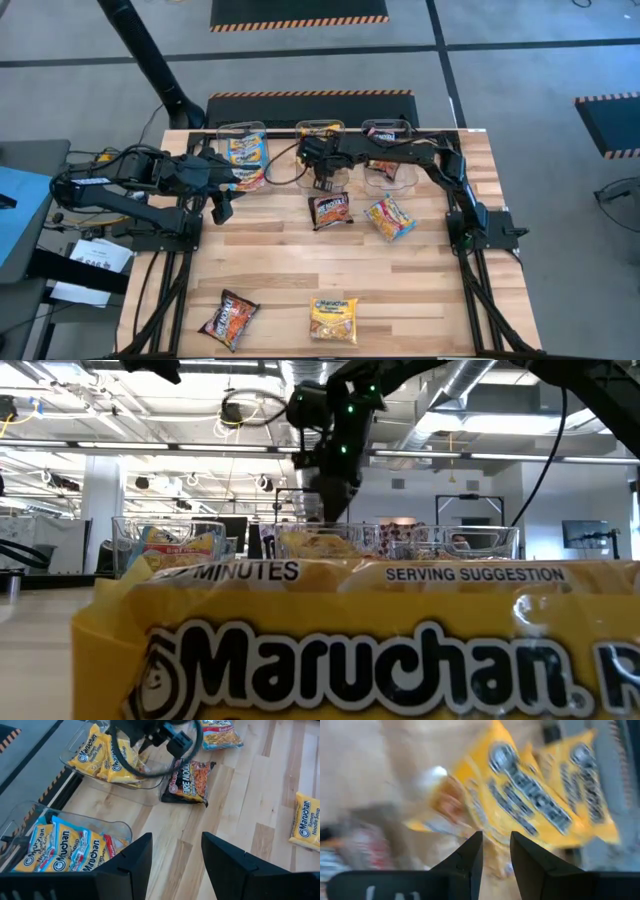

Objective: Sort Maruchan noodles
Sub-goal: Put the yellow noodle pack into the middle transparent bin

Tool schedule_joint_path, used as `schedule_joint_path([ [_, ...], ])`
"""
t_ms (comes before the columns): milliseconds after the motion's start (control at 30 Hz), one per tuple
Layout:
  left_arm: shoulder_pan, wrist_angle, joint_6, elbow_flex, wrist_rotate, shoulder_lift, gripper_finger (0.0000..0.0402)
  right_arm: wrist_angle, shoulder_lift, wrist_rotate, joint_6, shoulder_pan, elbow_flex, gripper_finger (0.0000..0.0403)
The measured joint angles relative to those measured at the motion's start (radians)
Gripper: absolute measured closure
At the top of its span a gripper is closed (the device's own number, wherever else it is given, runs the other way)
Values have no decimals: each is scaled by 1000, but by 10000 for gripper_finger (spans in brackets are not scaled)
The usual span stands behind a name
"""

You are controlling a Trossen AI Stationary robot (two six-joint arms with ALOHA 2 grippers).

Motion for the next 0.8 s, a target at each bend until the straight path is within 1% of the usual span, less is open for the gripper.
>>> schedule_joint_path([
  [133,0,0,0,0,0,0,242,16,-1,-198,2,-18,48,281],
  [233,0,0,0,0,0,0,242,38,0,-306,29,-38,48,281],
  [533,0,-8,0,0,0,0,242,19,50,-316,63,-75,49,281],
  [700,0,-8,0,0,0,0,242,4,51,-317,95,-85,47,281],
  [800,0,-8,0,0,0,0,242,-32,51,-339,128,-86,47,281],
])
